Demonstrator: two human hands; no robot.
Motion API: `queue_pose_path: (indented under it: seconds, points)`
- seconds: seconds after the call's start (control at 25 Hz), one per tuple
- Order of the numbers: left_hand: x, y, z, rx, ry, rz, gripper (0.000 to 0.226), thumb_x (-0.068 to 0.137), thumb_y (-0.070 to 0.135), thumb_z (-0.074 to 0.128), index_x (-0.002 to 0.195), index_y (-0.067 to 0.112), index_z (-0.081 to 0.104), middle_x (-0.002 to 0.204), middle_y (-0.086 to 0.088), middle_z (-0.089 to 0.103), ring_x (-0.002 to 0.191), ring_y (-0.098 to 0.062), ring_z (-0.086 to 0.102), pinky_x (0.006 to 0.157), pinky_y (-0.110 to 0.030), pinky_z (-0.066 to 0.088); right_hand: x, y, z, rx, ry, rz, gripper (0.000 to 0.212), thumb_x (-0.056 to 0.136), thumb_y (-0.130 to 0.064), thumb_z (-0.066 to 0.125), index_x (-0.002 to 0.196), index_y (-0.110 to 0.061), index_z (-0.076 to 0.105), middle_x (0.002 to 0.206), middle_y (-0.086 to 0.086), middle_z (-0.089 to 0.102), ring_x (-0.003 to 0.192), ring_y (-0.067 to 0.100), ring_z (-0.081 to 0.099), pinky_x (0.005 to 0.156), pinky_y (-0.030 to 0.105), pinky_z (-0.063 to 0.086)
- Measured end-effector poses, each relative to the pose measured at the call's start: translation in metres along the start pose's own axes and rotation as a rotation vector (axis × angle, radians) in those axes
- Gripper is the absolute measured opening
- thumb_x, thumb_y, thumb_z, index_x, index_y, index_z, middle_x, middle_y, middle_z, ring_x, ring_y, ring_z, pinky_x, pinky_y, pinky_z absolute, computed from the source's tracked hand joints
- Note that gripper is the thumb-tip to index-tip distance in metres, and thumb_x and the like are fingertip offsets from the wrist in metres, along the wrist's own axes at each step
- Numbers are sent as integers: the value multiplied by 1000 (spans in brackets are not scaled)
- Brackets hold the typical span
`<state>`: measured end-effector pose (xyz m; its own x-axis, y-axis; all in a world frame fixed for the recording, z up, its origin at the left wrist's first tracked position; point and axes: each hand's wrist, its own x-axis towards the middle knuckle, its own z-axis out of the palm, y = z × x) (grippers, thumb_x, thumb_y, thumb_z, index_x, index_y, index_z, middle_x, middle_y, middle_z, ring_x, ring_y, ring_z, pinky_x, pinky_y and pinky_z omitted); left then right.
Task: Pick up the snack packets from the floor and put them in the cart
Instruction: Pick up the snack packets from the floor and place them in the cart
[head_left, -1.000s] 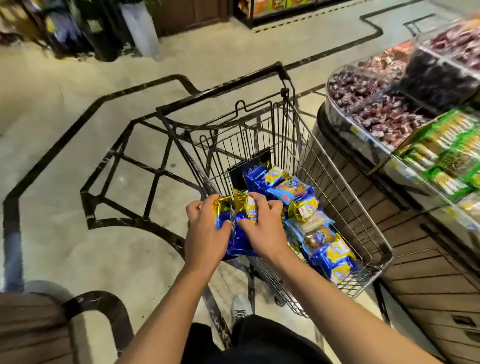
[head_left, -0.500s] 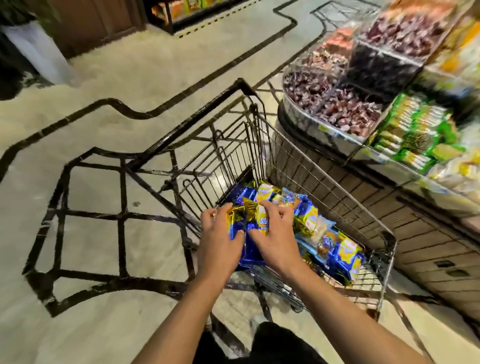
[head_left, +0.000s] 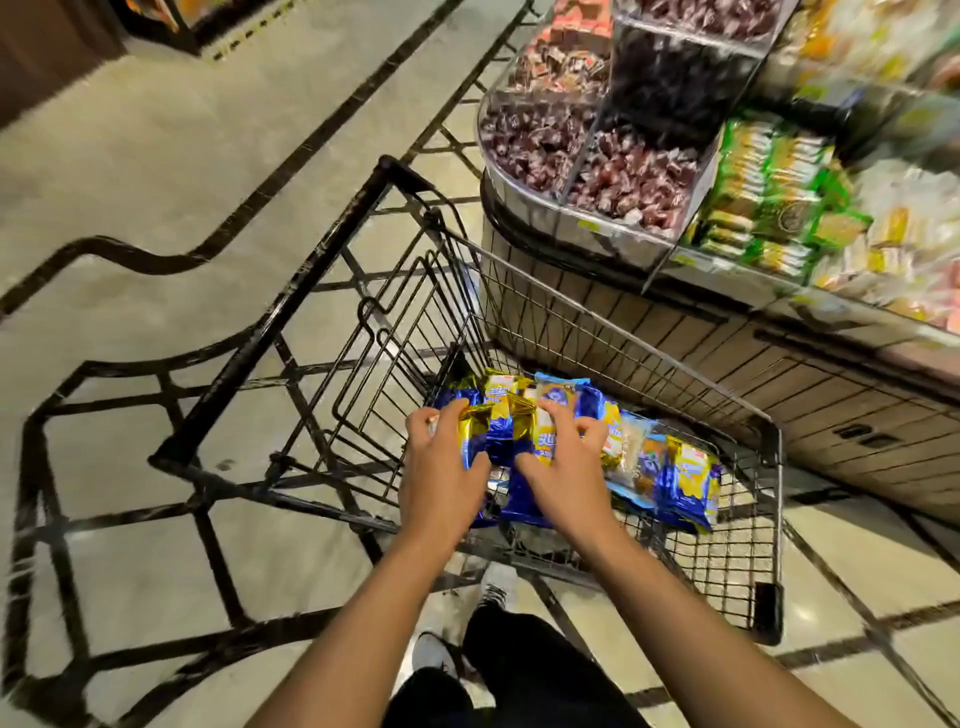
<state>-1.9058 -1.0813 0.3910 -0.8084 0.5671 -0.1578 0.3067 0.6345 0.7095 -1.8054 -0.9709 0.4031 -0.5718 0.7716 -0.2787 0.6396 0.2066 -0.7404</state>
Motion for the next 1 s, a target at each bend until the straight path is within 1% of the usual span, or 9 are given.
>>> queue_pose_path:
  seconds: [0.12, 0.2, 0.32, 0.4, 0.48, 0.6, 0.72, 0.84, 1.0]
  points:
    - [26, -3, 12, 35, -33, -43, 65, 83, 21, 71, 139, 33, 41, 137, 4, 29, 104, -21, 61, 87, -41, 55, 24, 4, 5, -7, -30, 41, 67, 79, -21, 68, 139, -33, 41, 129, 2, 24, 97, 20, 53, 90, 32, 46]
    - [46, -4, 21, 61, -56, -49, 65, 83, 22, 71, 140, 32, 40, 138, 4, 28, 103, -21, 60, 85, -41, 56, 45, 7, 9, -18, -42, 68, 68, 79, -23, 67, 140, -32, 39, 131, 3, 24, 95, 21, 52, 88, 32, 46]
    - [78, -7, 31, 85, -93, -58, 63, 84, 23, 71, 139, 30, 40, 139, 5, 28, 105, -22, 60, 85, -43, 56, 76, 6, 18, -27, -54, 107, 69, 77, -24, 68, 140, -32, 39, 134, 4, 24, 95, 23, 54, 92, 36, 48]
    - [101, -12, 39, 111, -101, -61, 65, 83, 24, 71, 139, 30, 39, 140, 5, 28, 108, -22, 59, 85, -44, 56, 98, 7, 27, -19, -45, 142, 68, 77, -24, 69, 138, -33, 40, 132, 3, 25, 92, 22, 53, 92, 37, 48]
    - [127, -20, 50, 126, -110, -39, 67, 83, 23, 72, 141, 27, 39, 139, 3, 29, 113, -23, 55, 90, -43, 54, 121, 10, 37, -17, -19, 150, 67, 75, -25, 69, 136, -34, 40, 128, 2, 26, 101, 25, 52, 93, 36, 47]
    - [165, -33, 73, 164, -158, -14, 65, 82, 24, 72, 140, 22, 42, 139, -3, 32, 121, -25, 49, 94, -41, 50, 157, 20, 53, -58, -12, 196, 66, 76, -25, 70, 135, -31, 42, 127, 4, 29, 110, 28, 49, 98, 34, 42]
    - [195, -46, 102, 223, -187, 0, 62, 80, 24, 73, 135, 21, 45, 138, -4, 34, 120, -29, 49, 95, -43, 48, 185, 35, 68, -176, 12, 282, 65, 76, -32, 71, 134, -31, 41, 130, 7, 32, 119, 28, 41, 103, 41, 36]
    - [207, -60, 125, 240, -221, 13, 63, 81, 25, 75, 135, 22, 44, 137, -4, 35, 119, -28, 49, 97, -44, 47, 200, 49, 85, -255, 8, 303, 65, 77, -36, 71, 135, -31, 40, 131, 7, 33, 125, 28, 34, 104, 40, 30]
    - [213, -81, 144, 297, -252, 6, 63, 81, 22, 74, 136, 25, 43, 140, -4, 33, 123, -28, 44, 100, -41, 44, 212, 67, 107, -273, 9, 283, 67, 78, -36, 71, 135, -24, 38, 129, 9, 31, 122, 31, 32, 93, 39, 37]
